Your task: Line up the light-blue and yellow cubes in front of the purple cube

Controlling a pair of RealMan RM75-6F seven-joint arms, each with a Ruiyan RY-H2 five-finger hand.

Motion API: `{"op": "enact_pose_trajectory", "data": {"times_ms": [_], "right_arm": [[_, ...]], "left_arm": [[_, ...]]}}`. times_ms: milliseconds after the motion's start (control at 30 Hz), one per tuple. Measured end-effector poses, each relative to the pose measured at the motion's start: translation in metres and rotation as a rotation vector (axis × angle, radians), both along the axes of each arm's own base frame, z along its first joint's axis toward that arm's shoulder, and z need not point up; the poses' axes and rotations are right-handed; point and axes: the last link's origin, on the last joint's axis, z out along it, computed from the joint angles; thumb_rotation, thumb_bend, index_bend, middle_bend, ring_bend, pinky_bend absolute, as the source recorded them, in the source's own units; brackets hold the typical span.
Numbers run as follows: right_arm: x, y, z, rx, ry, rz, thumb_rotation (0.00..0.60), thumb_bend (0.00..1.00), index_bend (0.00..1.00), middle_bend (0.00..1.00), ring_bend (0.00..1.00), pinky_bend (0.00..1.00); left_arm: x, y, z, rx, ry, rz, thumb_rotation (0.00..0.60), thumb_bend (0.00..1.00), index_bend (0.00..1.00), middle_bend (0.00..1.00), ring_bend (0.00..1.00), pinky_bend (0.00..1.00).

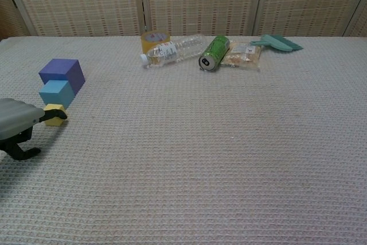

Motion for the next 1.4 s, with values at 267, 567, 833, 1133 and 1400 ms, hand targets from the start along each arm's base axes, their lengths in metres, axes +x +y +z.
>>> {"op": "enact_pose_trajectory", "data": {"times_ms": [267, 567, 833, 1133, 1400], "right_arm": [[0.000, 0.000, -0.001, 0.003, 0.001, 0.000, 0.600, 0.00, 0.00, 0.00, 0.00, 0.00], [0.001, 0.001, 0.000, -0.001, -0.001, 0.004, 0.600, 0.00, 0.00, 0.00, 0.00, 0.00], [0.001, 0.002, 0.001, 0.001, -0.004, 0.007, 0.600, 0.00, 0.00, 0.00, 0.00, 0.00], [0.002, 0.004, 0.002, -0.003, -0.007, 0.014, 0.600, 0.00, 0.00, 0.00, 0.00, 0.00], [0.003, 0.005, 0.002, 0.000, -0.008, 0.019, 0.600, 0.00, 0.00, 0.00, 0.00, 0.00]], "left_arm": [[-0.001, 0.000, 0.004, 0.022, 0.005, 0.002, 0.600, 0.36, 0.12, 1.00, 1.00, 1.00], [-0.004, 0.000, 0.003, 0.014, 0.009, 0.016, 0.600, 0.36, 0.16, 1.00, 1.00, 1.00], [-0.004, 0.003, 0.003, 0.027, 0.012, 0.020, 0.600, 0.36, 0.16, 1.00, 1.00, 1.00], [-0.002, -0.002, 0.004, 0.023, 0.005, 0.009, 0.600, 0.36, 0.16, 1.00, 1.00, 1.00], [0.008, -0.010, 0.007, 0.033, -0.014, -0.035, 0.600, 0.36, 0.17, 1.00, 1.00, 1.00]]}}
